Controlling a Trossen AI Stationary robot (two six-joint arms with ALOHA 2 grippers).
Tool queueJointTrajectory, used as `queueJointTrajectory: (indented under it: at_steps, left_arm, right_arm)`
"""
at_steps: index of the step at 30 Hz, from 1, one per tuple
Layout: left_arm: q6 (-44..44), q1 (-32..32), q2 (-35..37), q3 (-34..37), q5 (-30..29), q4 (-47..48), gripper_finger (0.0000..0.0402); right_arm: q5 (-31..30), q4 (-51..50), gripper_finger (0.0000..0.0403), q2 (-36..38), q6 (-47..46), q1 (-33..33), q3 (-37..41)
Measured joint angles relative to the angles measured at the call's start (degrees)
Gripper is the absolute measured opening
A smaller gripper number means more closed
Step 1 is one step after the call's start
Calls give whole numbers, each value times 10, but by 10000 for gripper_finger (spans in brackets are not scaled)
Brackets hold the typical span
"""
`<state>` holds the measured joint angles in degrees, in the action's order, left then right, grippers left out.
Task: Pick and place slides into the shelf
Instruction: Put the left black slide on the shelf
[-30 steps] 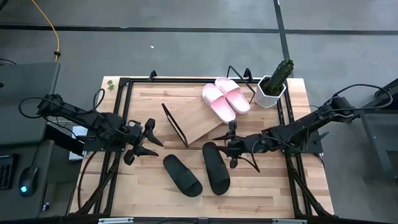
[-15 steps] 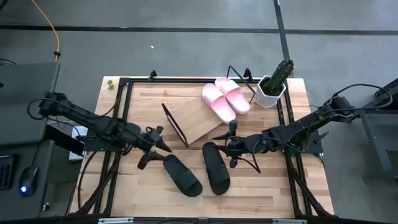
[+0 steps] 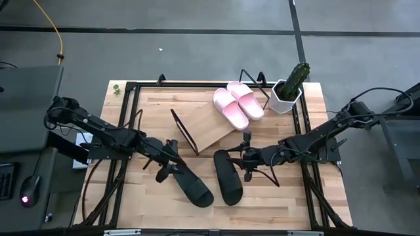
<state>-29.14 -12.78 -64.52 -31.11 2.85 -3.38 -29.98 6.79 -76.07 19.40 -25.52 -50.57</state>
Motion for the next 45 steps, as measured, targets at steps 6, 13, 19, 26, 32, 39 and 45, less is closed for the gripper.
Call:
queueJointTrajectory:
  at_steps: [6,13,19,26,32,39,45]
  left_arm:
    - [-22,-25,-51,0,10,-24,175]
    - [-44,-54,-67,0,1,-45,175]
    - [-58,-85,-67,0,-30,-43,175]
    - [-61,-99,-69,0,-53,-43,175]
    - [-74,-97,-113,0,-59,-51,175]
    - [-73,-97,-145,0,-39,-119,175]
    - [-78,-97,-145,0,-40,-106,175]
  right_arm:
    - [-44,1,129,0,-14,-19,0]
    - [-45,12,129,0,-40,-38,0]
    - [-45,12,129,-1,-59,-49,0]
    - [-45,12,129,-1,-74,-58,0]
    - [-59,16,129,-5,-80,-62,0]
    - [-59,23,129,-16,-74,-62,1]
    - [-55,33,129,-16,-65,-63,1]
